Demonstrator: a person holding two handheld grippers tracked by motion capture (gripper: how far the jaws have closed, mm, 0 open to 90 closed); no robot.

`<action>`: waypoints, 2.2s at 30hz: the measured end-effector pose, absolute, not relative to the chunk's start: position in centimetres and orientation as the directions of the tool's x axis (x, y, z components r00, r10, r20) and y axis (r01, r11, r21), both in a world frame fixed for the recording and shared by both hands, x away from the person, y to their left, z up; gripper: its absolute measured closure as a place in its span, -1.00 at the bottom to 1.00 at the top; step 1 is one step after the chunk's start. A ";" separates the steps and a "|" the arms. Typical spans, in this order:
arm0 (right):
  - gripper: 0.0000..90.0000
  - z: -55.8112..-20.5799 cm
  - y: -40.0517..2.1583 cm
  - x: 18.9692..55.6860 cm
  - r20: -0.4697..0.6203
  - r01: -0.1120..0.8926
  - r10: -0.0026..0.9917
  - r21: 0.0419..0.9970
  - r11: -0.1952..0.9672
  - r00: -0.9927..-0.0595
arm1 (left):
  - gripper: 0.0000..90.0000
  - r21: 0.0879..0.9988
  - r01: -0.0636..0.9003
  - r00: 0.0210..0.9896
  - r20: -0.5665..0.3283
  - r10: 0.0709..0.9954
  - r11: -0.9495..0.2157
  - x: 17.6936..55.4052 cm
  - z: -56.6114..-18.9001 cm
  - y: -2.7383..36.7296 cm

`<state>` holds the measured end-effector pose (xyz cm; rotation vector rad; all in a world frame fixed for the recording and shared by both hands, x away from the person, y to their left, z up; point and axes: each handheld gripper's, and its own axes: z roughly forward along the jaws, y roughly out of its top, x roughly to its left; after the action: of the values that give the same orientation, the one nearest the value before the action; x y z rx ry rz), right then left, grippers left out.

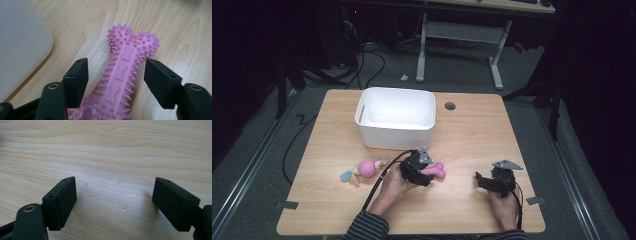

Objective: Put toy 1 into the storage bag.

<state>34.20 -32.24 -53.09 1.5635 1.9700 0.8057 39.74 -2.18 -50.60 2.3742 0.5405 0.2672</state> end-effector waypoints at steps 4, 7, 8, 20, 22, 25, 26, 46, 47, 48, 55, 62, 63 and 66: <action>-0.56 -53.1 -32.2 34.2 -0.017 0.684 0.976 0.710 0.166 -0.219 | -0.05 0.646 0.299 0.899 0.056 0.434 -0.702 39.9 -50.8 -2.7; -0.56 -53.1 -32.2 34.2 -0.018 0.683 0.976 0.711 0.166 -0.218 | -0.01 0.647 0.306 0.902 0.038 0.430 -0.699 40.0 -51.0 -2.7; -0.56 -53.1 -32.2 34.2 -0.016 0.684 0.976 0.711 0.165 -0.218 | 0.01 0.647 0.307 0.903 0.033 0.428 -0.697 40.1 -51.0 -2.7; -0.56 -53.1 -32.2 34.2 -0.018 0.683 0.975 0.711 0.168 -0.221 | 0.07 0.637 0.325 0.908 -0.004 0.418 -0.699 40.4 -51.1 -2.5; -0.56 -53.1 -32.2 34.2 -0.018 0.683 0.975 0.711 0.168 -0.221 | 0.04 0.633 0.328 0.908 -0.006 0.419 -0.701 40.4 -51.2 -2.6; -0.56 -53.1 -32.2 34.2 -0.018 0.683 0.975 0.711 0.167 -0.220 | 0.00 0.617 0.330 0.908 -0.001 0.419 -0.714 40.5 -51.5 -2.7; -0.56 -53.1 -32.2 34.2 -0.018 0.683 0.975 0.711 0.168 -0.221 | 0.01 0.617 0.336 0.908 -0.010 0.420 -0.711 40.6 -51.5 -2.7; -0.56 -53.1 -32.2 34.2 -0.018 0.683 0.975 0.711 0.169 -0.222 | 0.31 0.618 0.320 0.918 -0.016 0.396 -0.718 40.5 -51.3 -2.4; -0.56 -53.1 -32.2 34.2 -0.018 0.683 0.975 0.711 0.168 -0.222 | 0.32 0.618 0.320 0.918 -0.016 0.396 -0.718 40.5 -51.3 -2.4; -0.56 -53.1 -32.2 34.2 -0.018 0.683 0.975 0.711 0.168 -0.222 | 0.32 0.625 0.319 0.918 -0.017 0.396 -0.712 40.4 -51.2 -2.4; -0.56 -53.1 -32.2 34.2 -0.018 0.683 0.975 0.711 0.168 -0.222 | 0.32 0.662 0.329 0.910 -0.033 0.413 -0.673 40.1 -50.2 -1.8; -0.56 -53.1 -32.2 34.2 -0.020 0.681 0.974 0.712 0.173 -0.226 | 0.33 0.685 0.333 0.906 -0.042 0.421 -0.648 39.6 -48.9 -1.0; -0.56 -53.1 -32.2 34.2 -0.020 0.681 0.974 0.712 0.173 -0.226 | 0.33 0.687 0.334 0.906 -0.045 0.421 -0.645 39.5 -48.7 -0.9; -0.56 -53.1 -32.2 34.2 -0.021 0.681 0.974 0.712 0.173 -0.226 | 0.33 0.686 0.339 0.904 -0.047 0.425 -0.644 39.3 -48.1 -0.5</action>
<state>34.20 -32.22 -53.09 1.5561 1.9757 0.8074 39.31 -0.48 -48.15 2.3269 0.5430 0.1525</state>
